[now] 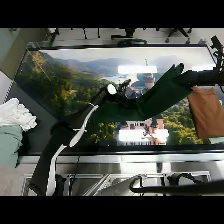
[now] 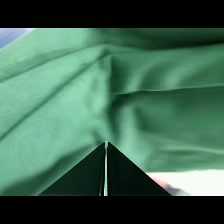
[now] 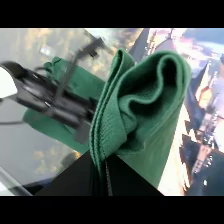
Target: Fold the shirts.
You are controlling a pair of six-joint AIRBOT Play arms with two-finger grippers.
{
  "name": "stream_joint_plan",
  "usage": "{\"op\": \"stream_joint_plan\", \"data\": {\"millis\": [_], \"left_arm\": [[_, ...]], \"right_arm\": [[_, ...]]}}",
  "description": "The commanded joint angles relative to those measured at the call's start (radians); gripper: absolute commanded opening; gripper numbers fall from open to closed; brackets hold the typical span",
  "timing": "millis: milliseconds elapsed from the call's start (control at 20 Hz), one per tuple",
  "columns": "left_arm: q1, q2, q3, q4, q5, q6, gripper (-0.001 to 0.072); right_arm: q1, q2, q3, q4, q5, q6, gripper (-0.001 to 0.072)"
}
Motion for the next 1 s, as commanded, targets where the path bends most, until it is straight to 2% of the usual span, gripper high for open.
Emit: {"op": "stream_joint_plan", "data": {"millis": [0,150,250,500,650,700,750,800,950], "left_arm": [[0.104,0.124,0.006,-0.232,-0.1,0.1,0.002],[0.264,0.333,0.006,-0.48,-0.189,0.208,0.002],[0.372,0.473,0.006,-0.595,-0.211,0.252,0.002],[0.586,0.715,0.006,-0.608,-0.261,0.257,0.002],[0.65,0.805,-0.065,-0.591,-0.28,0.286,0.002],[0.66,0.829,-0.104,-0.591,-0.285,0.307,0.002],[0.661,0.85,-0.145,-0.59,-0.286,0.331,0.002],[0.667,0.864,-0.18,-0.592,-0.285,0.349,0.002],[0.668,0.876,-0.237,-0.592,-0.288,0.372,0.002]], "right_arm": [[0.0,-0.003,0.001,0.077,-0.004,0.007,0.0025],[0.075,-0.022,0.0,0.129,-0.063,0.007,0.0025],[0.206,-0.053,0.0,0.13,-0.155,0.012,0.0024],[0.685,-0.261,-0.001,0.11,-0.529,0.003,0.0025],[0.922,-0.462,0.0,0.111,-0.875,-0.019,0.0032],[0.987,-0.523,0.0,0.111,-0.979,-0.053,0.0134],[1.029,-0.562,0.002,0.122,-1.045,-0.057,0.0365],[1.051,-0.573,0.005,0.13,-1.065,-0.057,0.0535],[0.995,-0.464,0.008,0.068,-0.951,-0.057,0.0529]]}}
